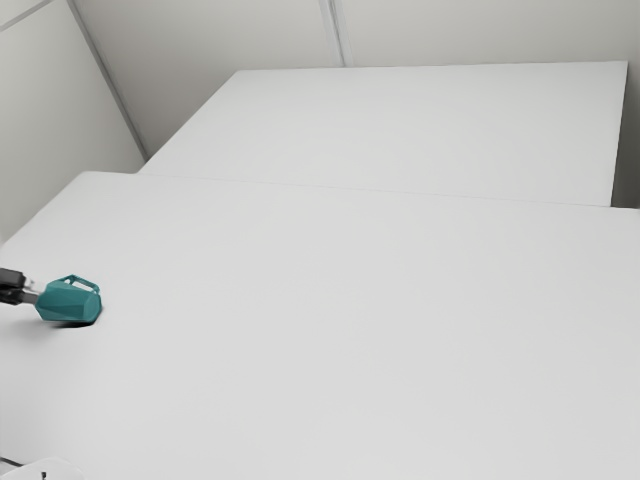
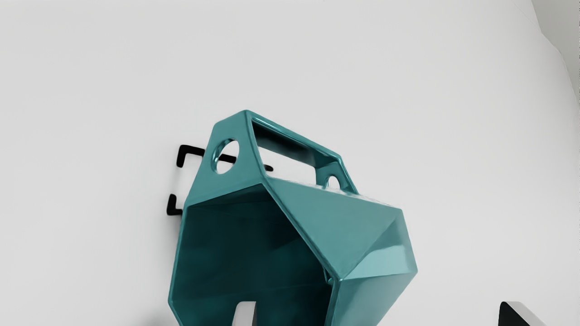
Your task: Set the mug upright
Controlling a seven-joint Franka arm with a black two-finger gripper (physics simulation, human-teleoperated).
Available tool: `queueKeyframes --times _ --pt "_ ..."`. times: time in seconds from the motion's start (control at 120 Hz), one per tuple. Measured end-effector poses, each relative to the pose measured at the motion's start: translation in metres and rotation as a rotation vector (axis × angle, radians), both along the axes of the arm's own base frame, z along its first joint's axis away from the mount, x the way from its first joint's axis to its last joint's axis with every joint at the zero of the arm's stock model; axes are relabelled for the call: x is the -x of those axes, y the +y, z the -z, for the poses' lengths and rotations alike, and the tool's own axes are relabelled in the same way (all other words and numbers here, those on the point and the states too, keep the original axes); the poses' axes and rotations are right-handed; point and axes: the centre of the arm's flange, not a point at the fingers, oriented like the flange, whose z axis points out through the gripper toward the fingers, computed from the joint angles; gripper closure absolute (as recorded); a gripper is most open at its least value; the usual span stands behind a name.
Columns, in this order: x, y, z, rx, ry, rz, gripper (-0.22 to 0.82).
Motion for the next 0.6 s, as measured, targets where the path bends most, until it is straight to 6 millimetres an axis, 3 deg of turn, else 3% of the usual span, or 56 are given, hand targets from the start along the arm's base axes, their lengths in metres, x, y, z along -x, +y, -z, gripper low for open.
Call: queueKeyframes --times 0.508,0.6 --pt "-0.019 -0.014 0.009 0.017 -0.002 0.029 0.02" --pt "-0.021 -0.016 0.008 0.016 -0.001 0.032 0.09"
